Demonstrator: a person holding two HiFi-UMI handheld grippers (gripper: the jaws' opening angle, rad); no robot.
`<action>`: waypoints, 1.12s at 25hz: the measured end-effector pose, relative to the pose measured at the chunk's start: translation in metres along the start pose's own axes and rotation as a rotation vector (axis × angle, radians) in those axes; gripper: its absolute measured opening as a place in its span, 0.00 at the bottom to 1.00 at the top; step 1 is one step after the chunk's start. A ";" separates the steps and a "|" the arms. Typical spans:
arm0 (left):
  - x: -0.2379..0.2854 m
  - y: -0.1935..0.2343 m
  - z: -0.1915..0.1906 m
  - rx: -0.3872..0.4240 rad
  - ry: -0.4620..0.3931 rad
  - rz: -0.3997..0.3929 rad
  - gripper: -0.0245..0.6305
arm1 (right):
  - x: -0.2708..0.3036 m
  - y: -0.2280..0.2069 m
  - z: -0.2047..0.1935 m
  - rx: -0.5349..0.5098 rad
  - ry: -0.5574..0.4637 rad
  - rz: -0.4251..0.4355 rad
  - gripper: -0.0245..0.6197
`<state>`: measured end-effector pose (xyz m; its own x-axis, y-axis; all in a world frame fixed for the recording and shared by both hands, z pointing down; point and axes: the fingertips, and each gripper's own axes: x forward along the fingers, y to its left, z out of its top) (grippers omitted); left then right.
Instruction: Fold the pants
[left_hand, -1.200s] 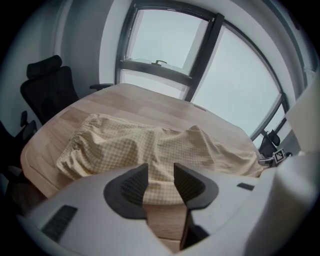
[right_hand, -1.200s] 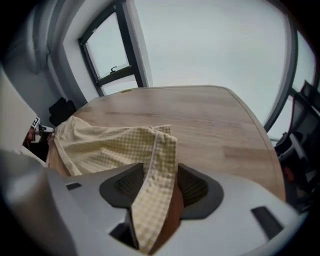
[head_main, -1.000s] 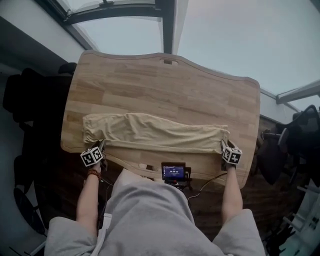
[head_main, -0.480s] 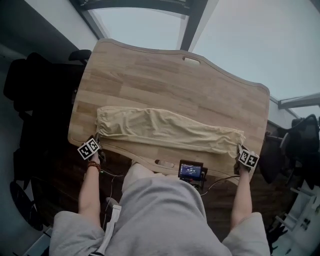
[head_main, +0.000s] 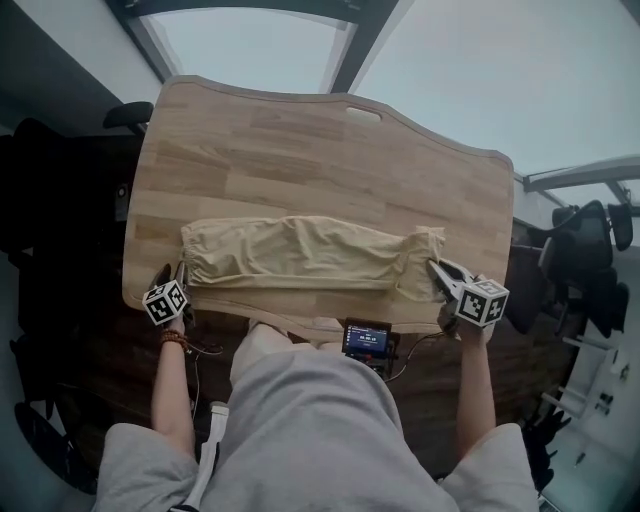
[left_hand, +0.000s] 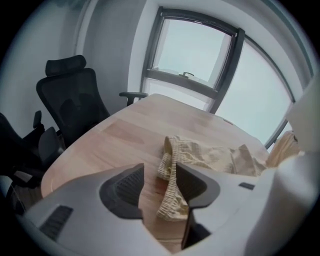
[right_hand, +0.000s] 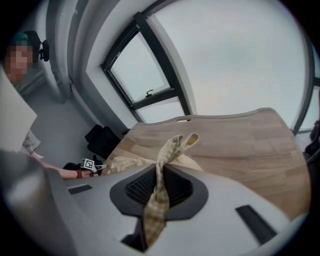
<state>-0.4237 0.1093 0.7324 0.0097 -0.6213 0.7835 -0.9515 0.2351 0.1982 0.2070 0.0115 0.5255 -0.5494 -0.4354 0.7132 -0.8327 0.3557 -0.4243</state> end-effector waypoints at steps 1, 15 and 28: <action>0.002 0.001 0.001 0.000 0.004 -0.008 0.33 | 0.021 0.022 -0.001 -0.004 0.007 0.028 0.10; 0.011 0.002 0.008 -0.058 0.084 -0.265 0.42 | 0.273 0.161 -0.084 -0.337 0.229 -0.076 0.26; 0.042 -0.016 0.002 -0.135 0.194 -0.333 0.46 | 0.302 0.168 -0.135 -0.379 0.422 -0.001 0.34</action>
<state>-0.4091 0.0775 0.7611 0.3808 -0.5303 0.7575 -0.8379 0.1486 0.5252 -0.0894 0.0507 0.7450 -0.4090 -0.0955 0.9075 -0.7074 0.6614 -0.2492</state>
